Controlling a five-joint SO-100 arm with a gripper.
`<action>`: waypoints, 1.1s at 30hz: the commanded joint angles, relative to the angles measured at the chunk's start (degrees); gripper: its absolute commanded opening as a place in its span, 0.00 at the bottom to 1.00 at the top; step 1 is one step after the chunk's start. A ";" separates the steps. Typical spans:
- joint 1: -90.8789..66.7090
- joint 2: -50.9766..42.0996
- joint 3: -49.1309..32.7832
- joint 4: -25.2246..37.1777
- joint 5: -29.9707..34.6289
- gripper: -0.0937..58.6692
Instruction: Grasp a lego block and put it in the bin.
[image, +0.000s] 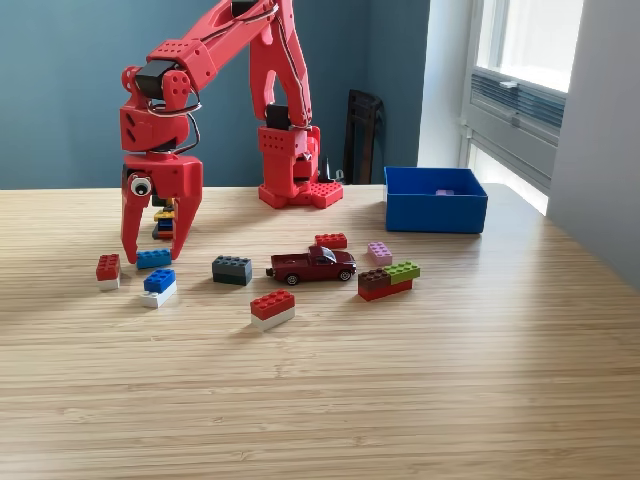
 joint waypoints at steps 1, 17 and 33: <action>-0.26 0.88 -4.04 3.87 -0.09 0.00; -14.41 2.02 -12.30 24.79 1.58 0.00; -44.03 2.02 -25.22 40.61 3.08 0.00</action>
